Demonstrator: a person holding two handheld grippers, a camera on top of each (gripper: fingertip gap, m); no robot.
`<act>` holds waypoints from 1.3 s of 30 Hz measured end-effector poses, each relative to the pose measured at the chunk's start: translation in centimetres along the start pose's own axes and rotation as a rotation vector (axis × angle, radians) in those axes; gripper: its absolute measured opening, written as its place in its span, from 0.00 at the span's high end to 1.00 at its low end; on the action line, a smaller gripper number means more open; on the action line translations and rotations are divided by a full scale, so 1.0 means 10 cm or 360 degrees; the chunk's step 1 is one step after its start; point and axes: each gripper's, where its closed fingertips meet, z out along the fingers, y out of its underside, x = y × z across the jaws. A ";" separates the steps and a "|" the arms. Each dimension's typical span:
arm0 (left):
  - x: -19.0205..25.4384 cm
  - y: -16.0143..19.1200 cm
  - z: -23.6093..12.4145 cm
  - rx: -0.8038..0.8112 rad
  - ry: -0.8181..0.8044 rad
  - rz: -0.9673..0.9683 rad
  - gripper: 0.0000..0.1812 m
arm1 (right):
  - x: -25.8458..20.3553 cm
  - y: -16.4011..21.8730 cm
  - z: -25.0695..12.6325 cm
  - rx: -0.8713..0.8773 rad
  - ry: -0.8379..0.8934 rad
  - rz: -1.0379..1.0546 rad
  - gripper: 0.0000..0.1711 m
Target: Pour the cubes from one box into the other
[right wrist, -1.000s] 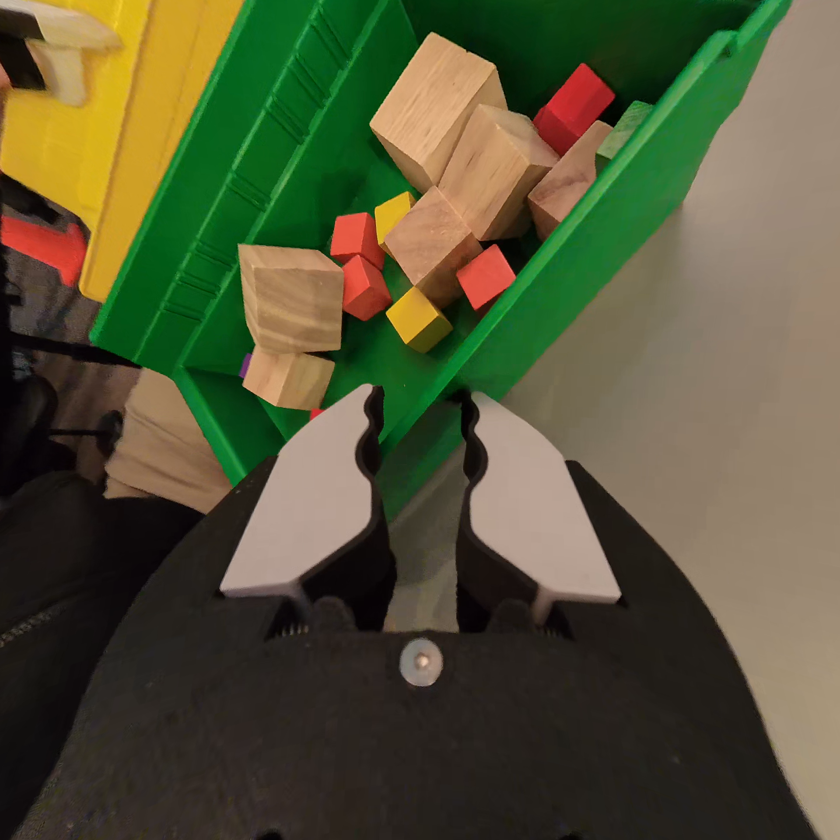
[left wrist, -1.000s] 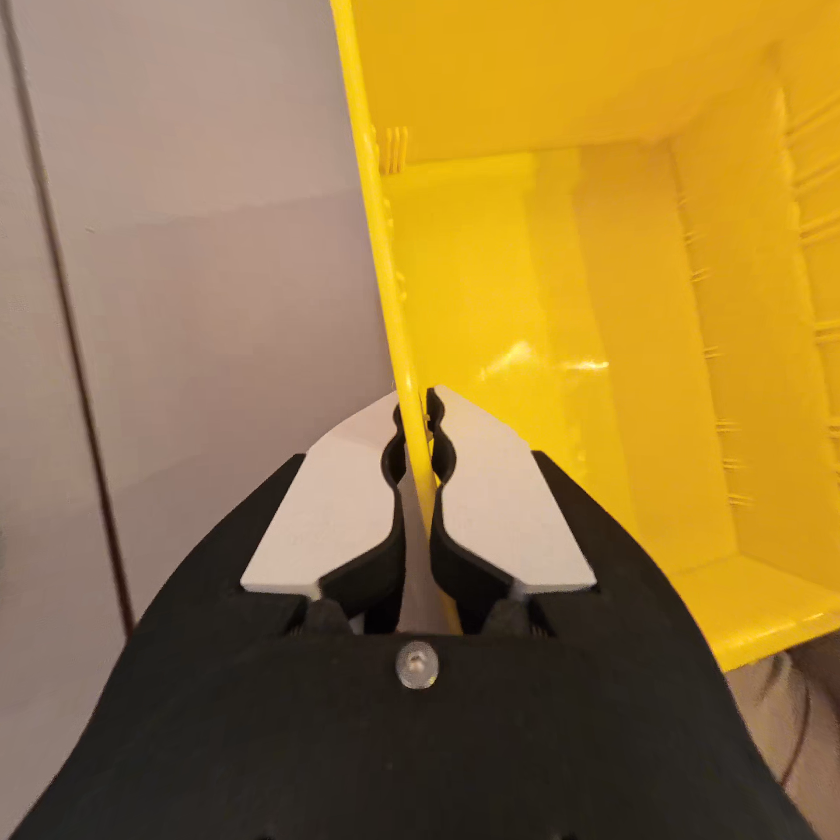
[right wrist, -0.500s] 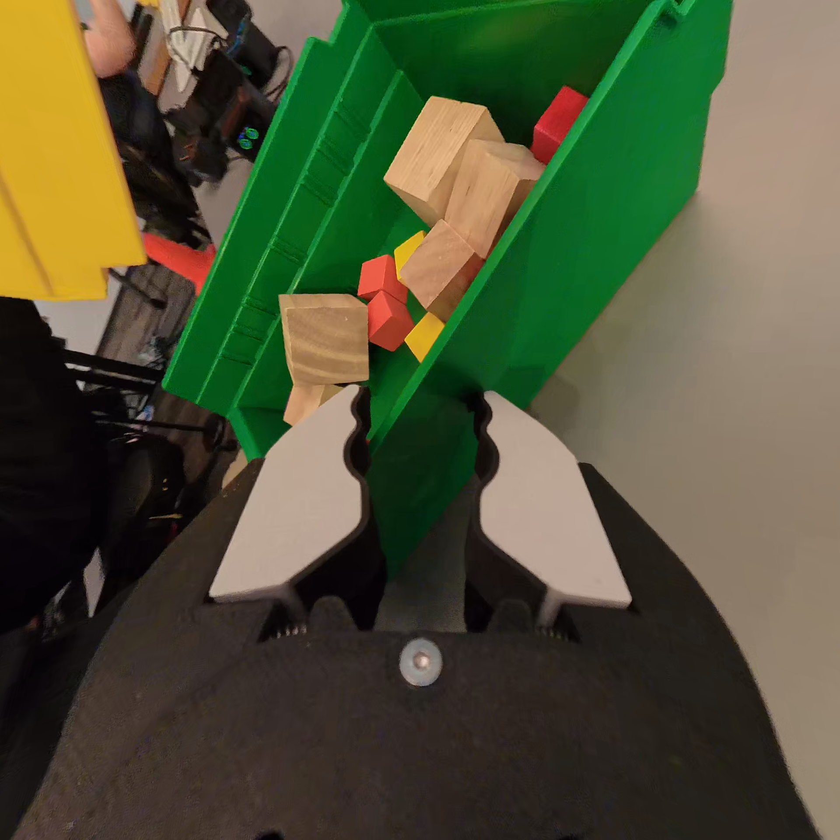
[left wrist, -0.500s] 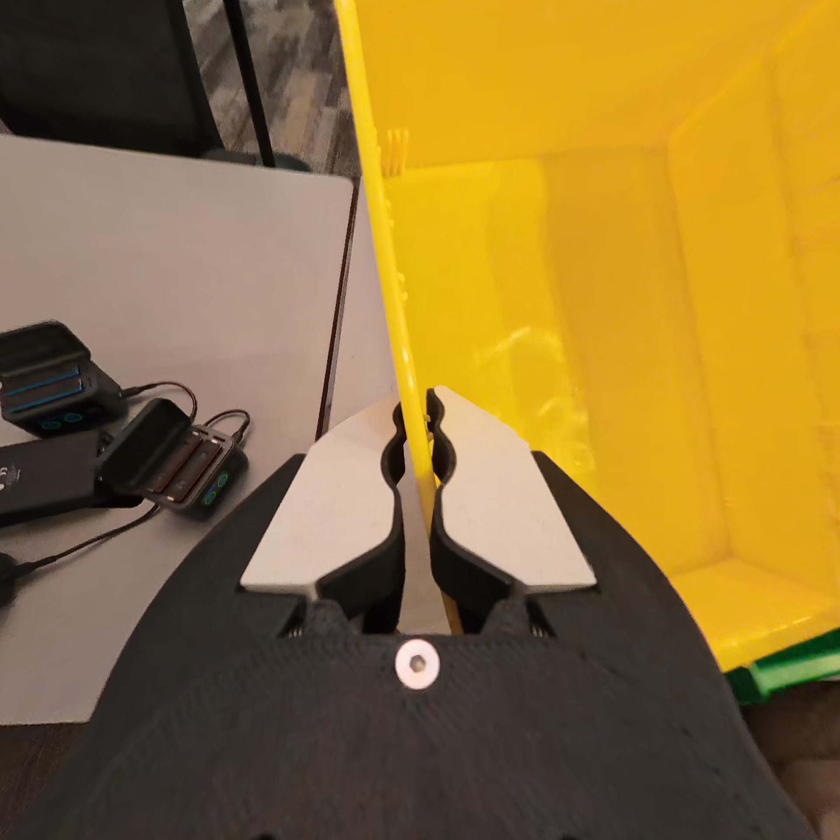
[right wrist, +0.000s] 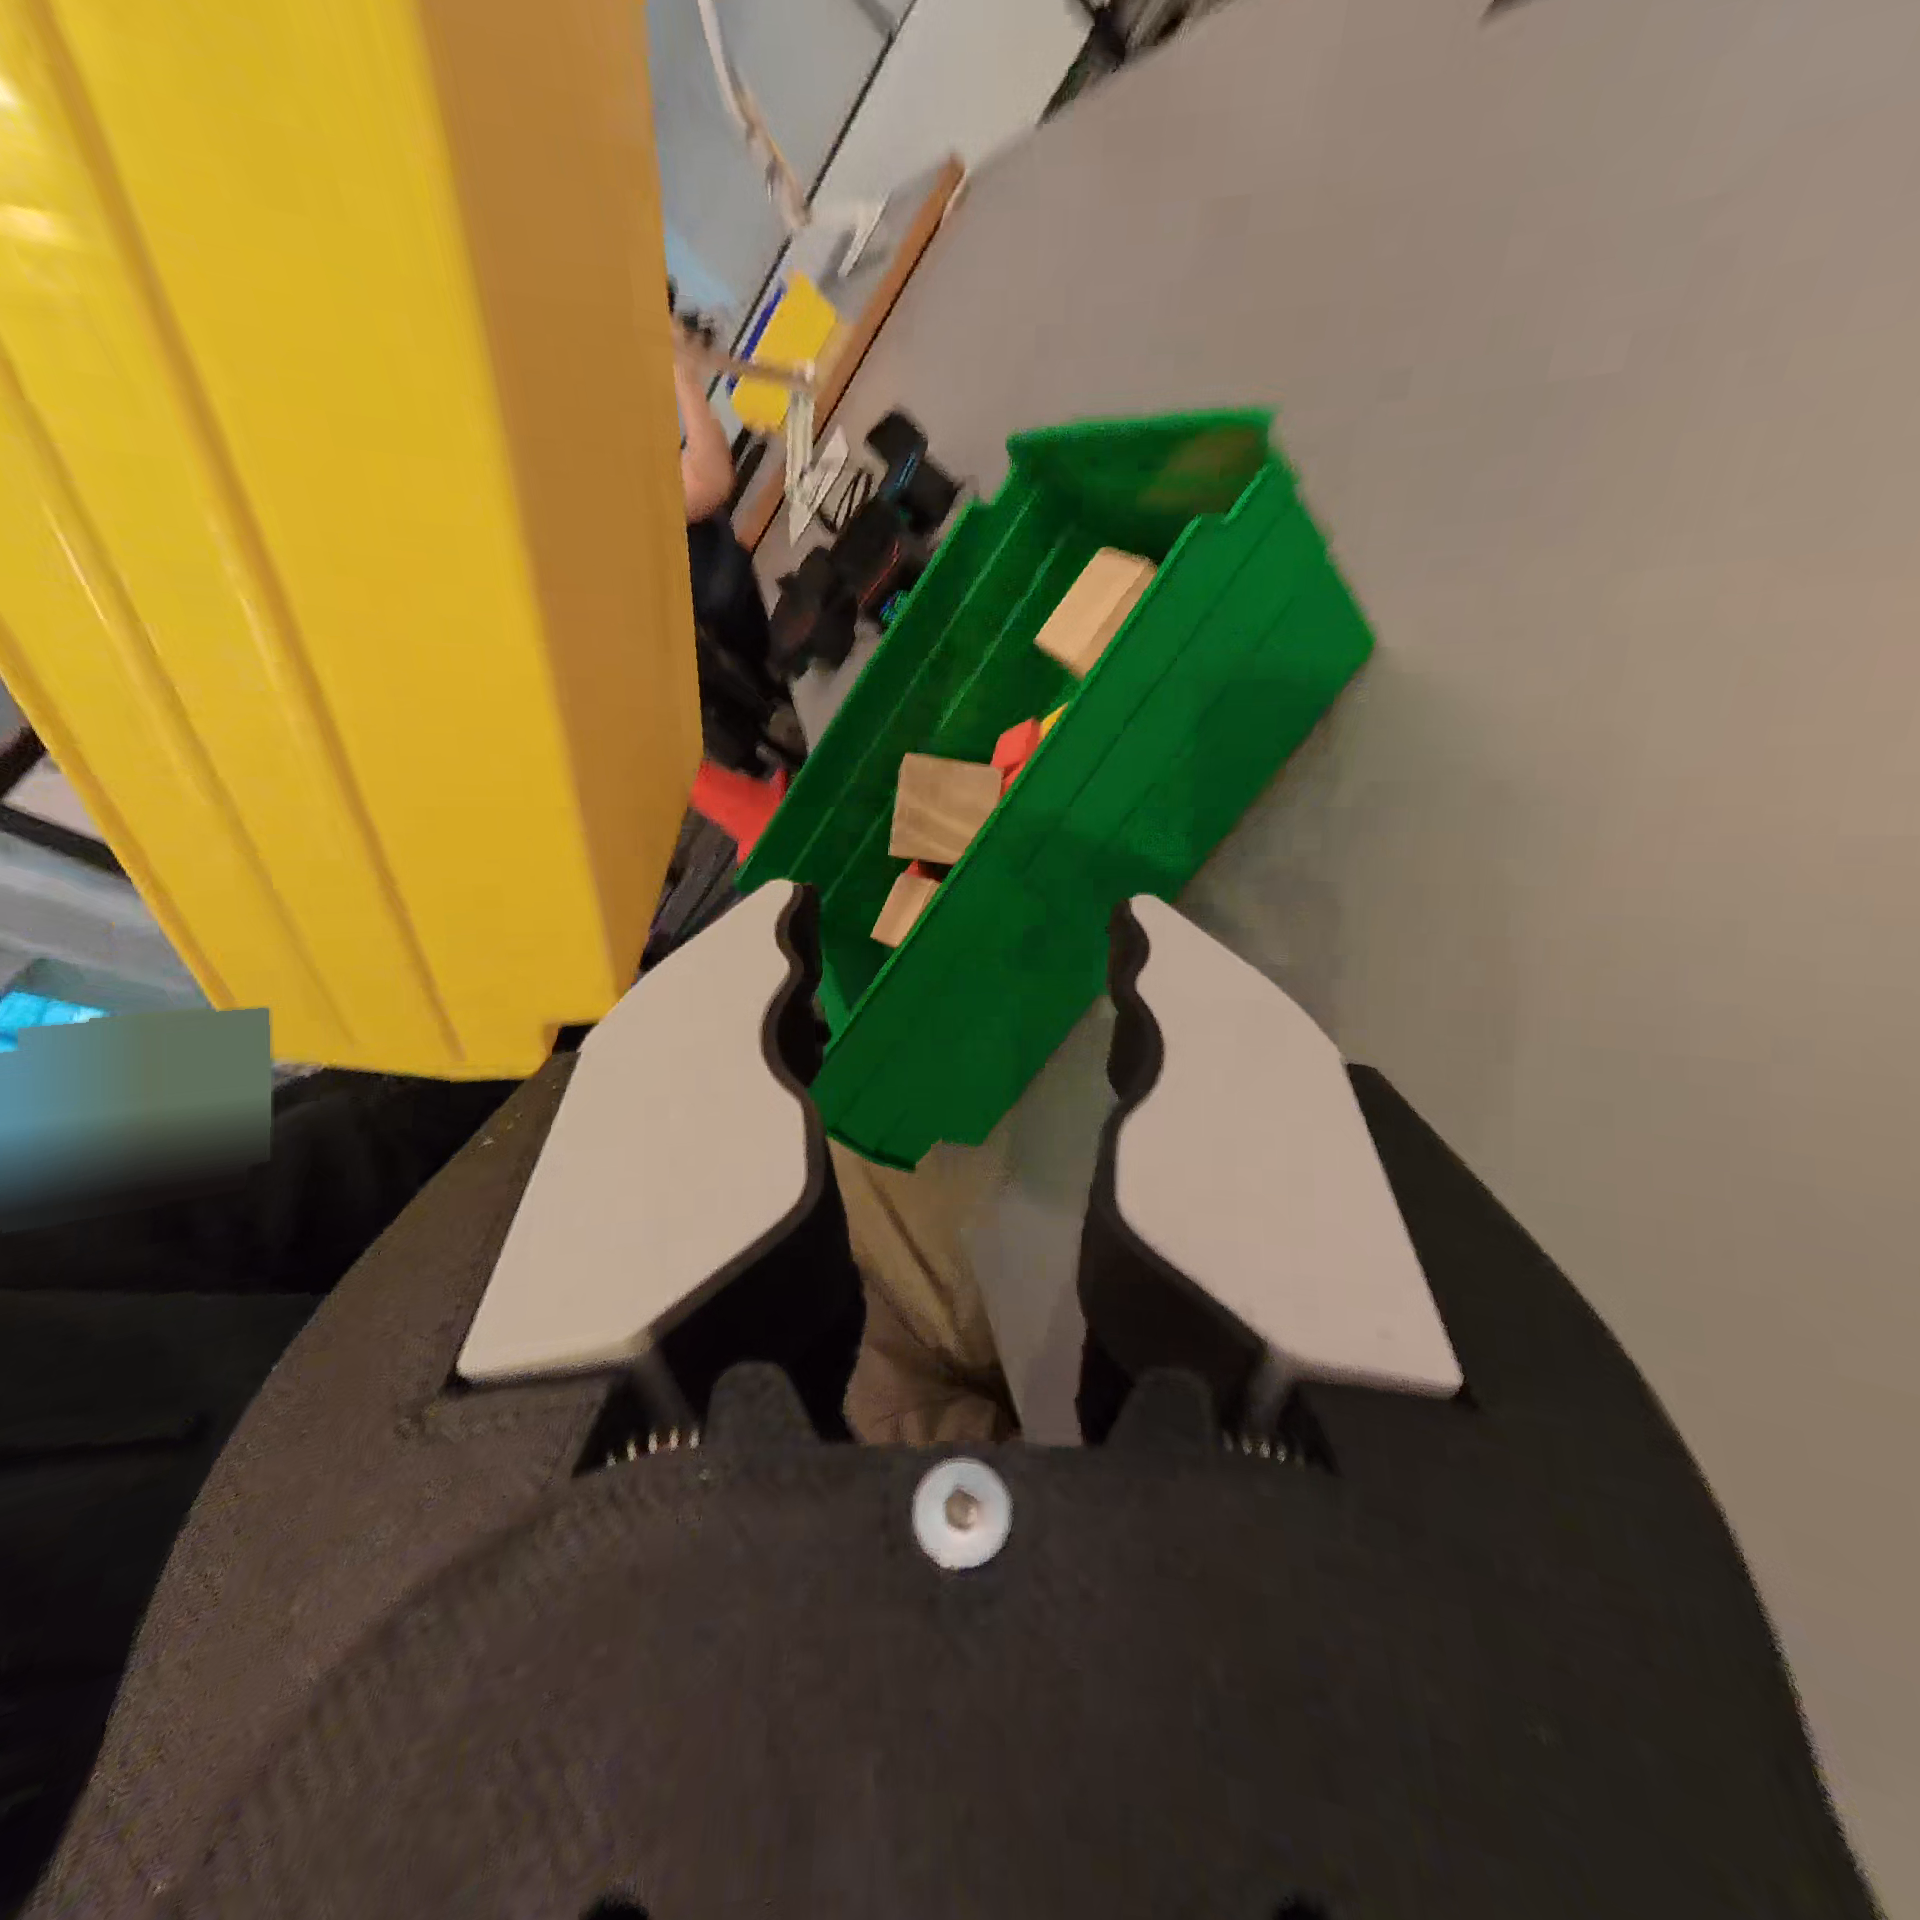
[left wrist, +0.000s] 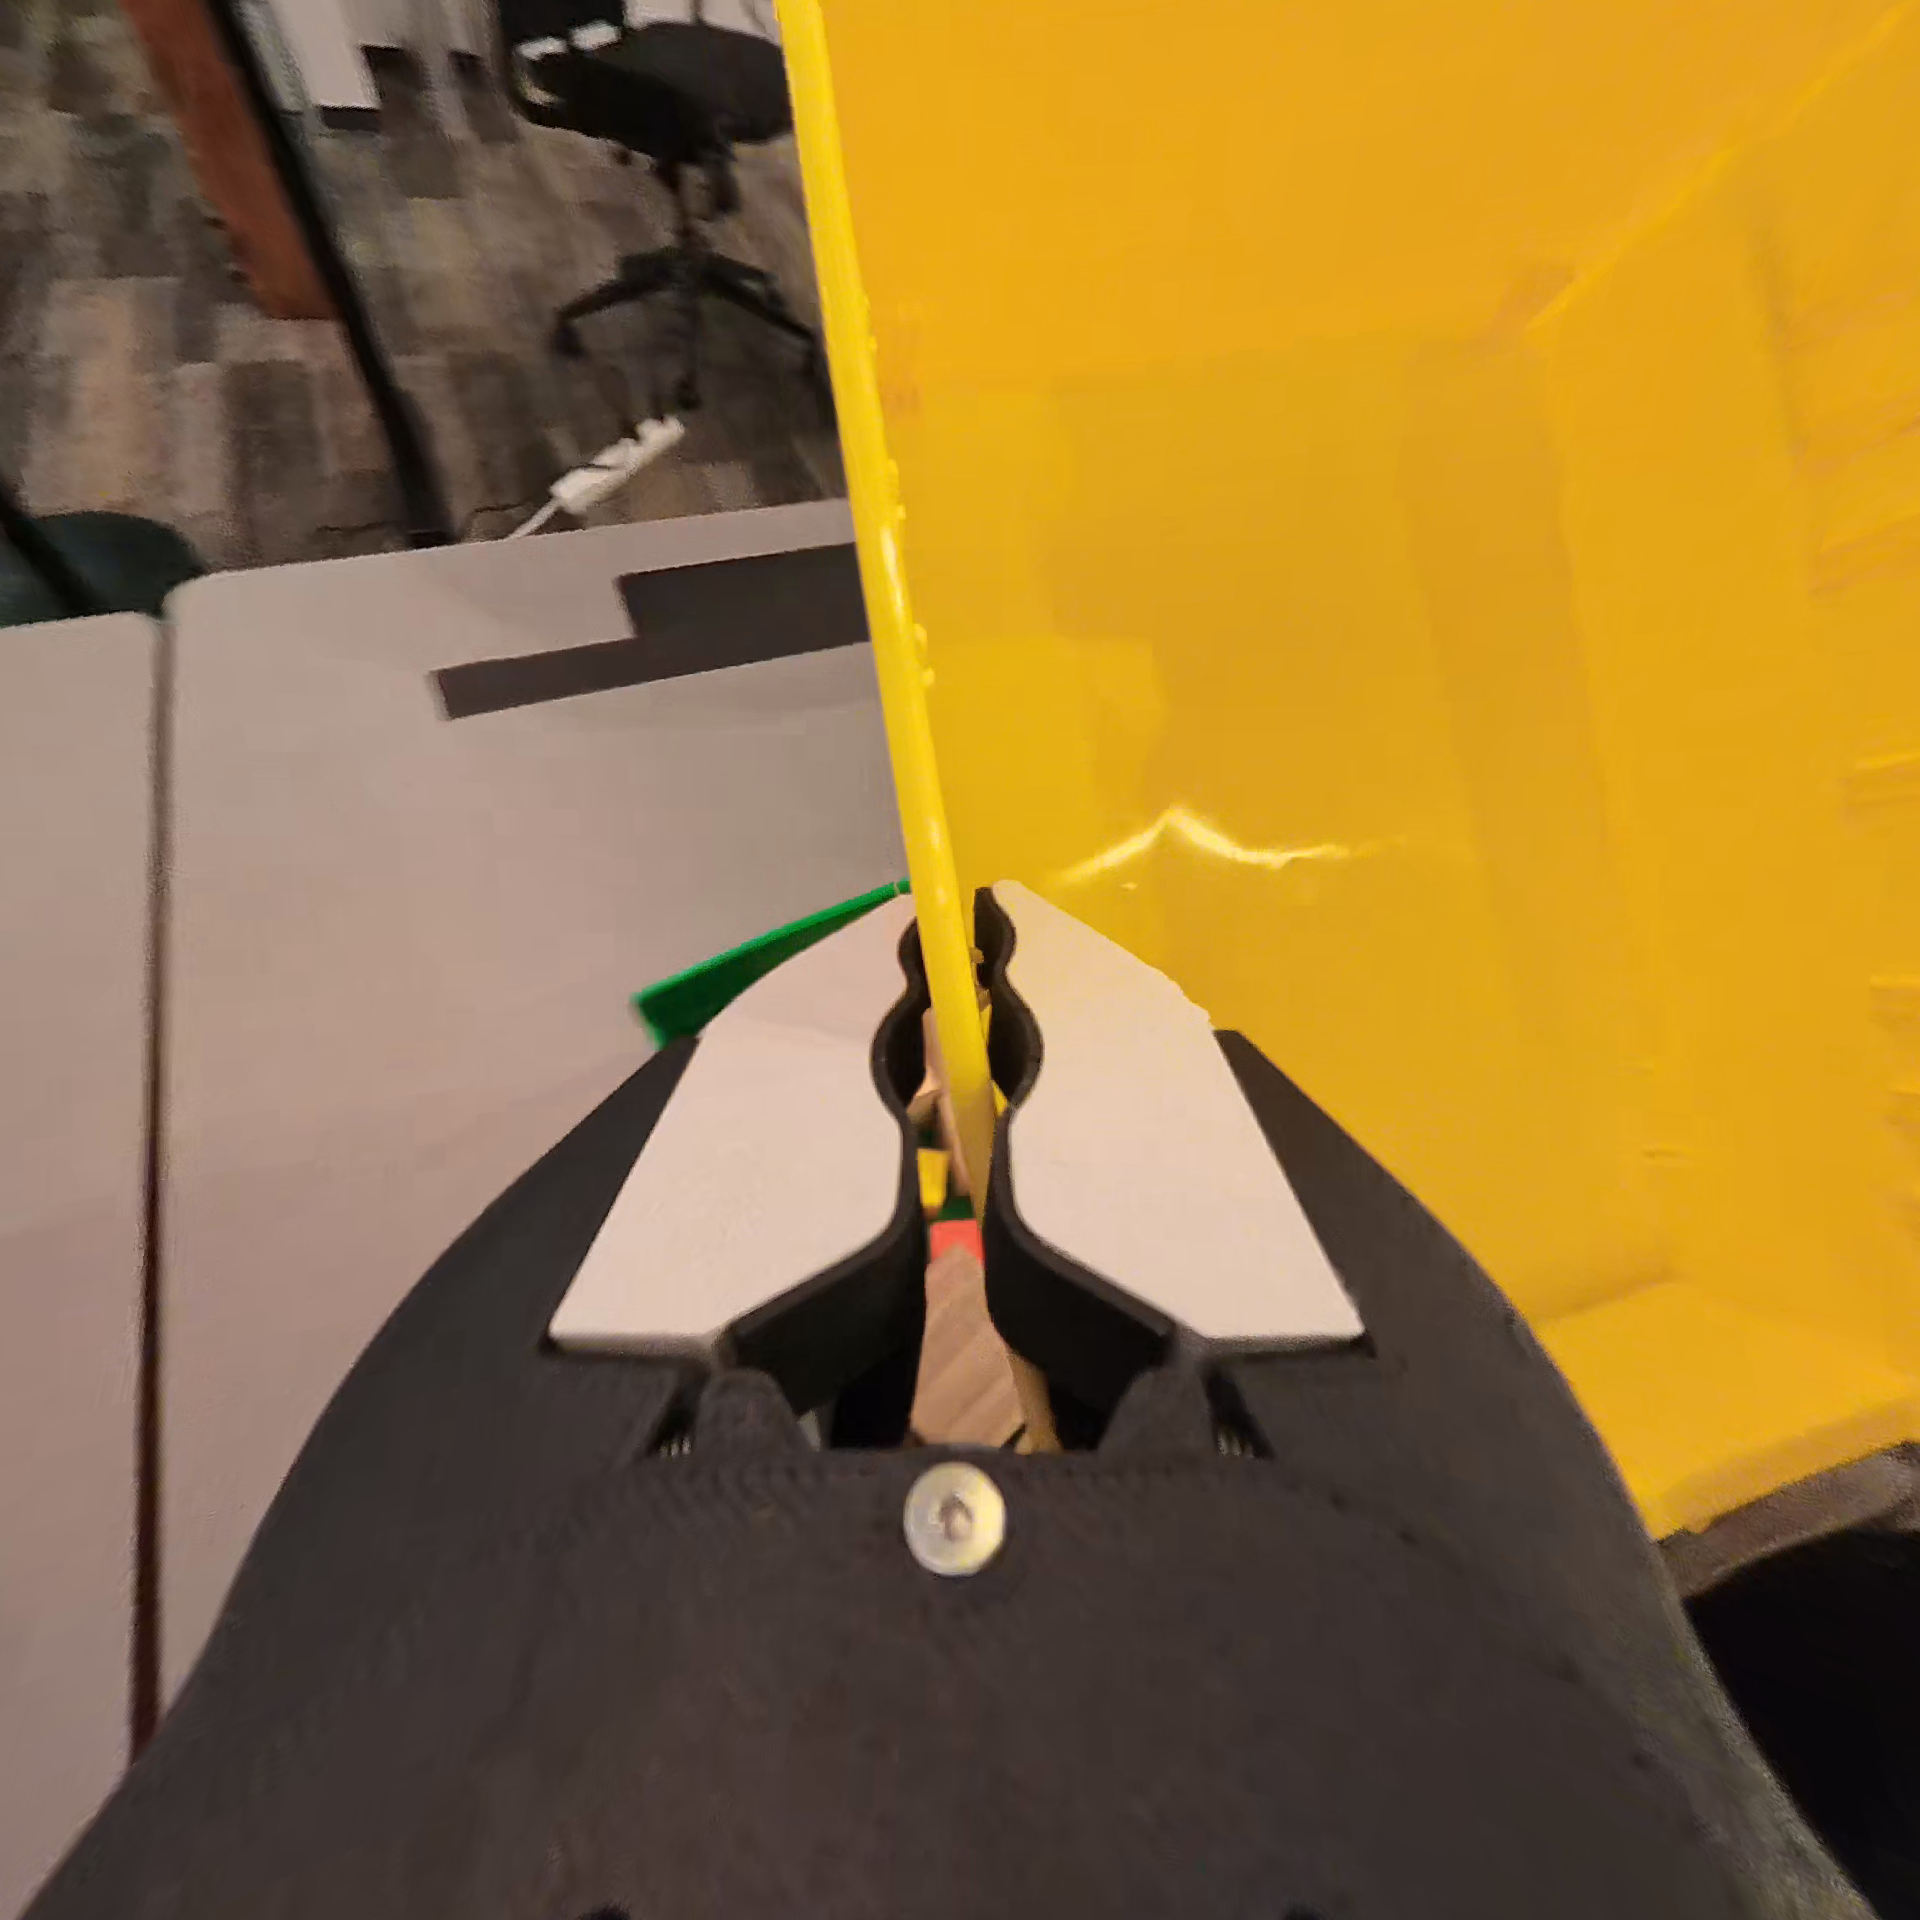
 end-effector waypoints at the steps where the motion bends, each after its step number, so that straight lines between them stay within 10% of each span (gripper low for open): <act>1: 0.17 -0.03 0.15 -0.0035 0.0045 0.0047 0.97 | 0.05 -0.06 -0.20 0.0067 0.0052 -0.0020 0.72; 10: 1.59 0.10 1.72 -0.0322 0.0392 0.0128 0.97 | 0.40 -0.36 -1.83 0.0784 0.0335 -0.0047 0.71; 17: 2.17 0.65 2.43 -0.0580 0.0398 0.0165 0.97 | 0.64 -0.22 -2.00 0.0724 0.0440 0.0036 0.75; 39: 2.38 1.66 2.33 -0.0833 0.0503 -0.0291 0.83 | 1.18 0.34 -1.75 0.0163 0.0734 0.0298 0.73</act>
